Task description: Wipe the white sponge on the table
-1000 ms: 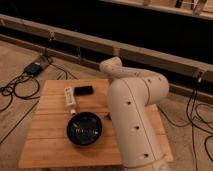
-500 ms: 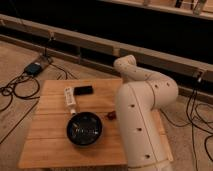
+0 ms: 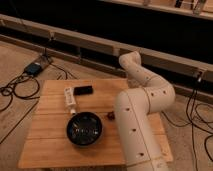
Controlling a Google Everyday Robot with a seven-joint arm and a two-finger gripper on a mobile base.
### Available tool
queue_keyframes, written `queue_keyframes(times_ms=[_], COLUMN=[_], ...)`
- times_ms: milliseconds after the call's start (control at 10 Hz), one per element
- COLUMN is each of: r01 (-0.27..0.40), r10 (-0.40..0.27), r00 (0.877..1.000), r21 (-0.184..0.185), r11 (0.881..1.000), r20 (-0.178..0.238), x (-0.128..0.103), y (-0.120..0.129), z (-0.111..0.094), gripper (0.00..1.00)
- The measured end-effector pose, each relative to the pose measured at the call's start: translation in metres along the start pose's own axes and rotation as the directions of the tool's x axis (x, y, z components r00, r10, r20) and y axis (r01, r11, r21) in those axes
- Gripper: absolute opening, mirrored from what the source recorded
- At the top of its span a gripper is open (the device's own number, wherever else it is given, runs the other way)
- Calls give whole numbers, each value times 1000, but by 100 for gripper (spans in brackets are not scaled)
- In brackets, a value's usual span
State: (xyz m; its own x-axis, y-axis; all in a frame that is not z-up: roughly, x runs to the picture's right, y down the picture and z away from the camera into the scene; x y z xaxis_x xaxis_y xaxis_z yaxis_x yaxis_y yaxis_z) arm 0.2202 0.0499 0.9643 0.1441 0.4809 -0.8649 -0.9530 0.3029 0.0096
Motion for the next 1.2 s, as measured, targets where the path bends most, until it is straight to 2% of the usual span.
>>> queue_keyframes(times_ms=[200, 400, 700, 800, 1100, 1200], r01=[21, 74, 179, 214, 323, 364], r10=[-21, -74, -178, -211, -317, -357], r00=[999, 995, 979, 971, 941, 927], r21=[6, 8, -3, -10, -38, -51], r11=[1000, 997, 984, 977, 945, 930], r20=[31, 63, 104, 108, 119, 118], x=[-18, -36, -57, -60, -67, -66], y=[10, 33, 78, 91, 133, 147], z=[-10, -23, -39, -41, -46, -48], gripper=[0, 0, 0, 0, 0, 0])
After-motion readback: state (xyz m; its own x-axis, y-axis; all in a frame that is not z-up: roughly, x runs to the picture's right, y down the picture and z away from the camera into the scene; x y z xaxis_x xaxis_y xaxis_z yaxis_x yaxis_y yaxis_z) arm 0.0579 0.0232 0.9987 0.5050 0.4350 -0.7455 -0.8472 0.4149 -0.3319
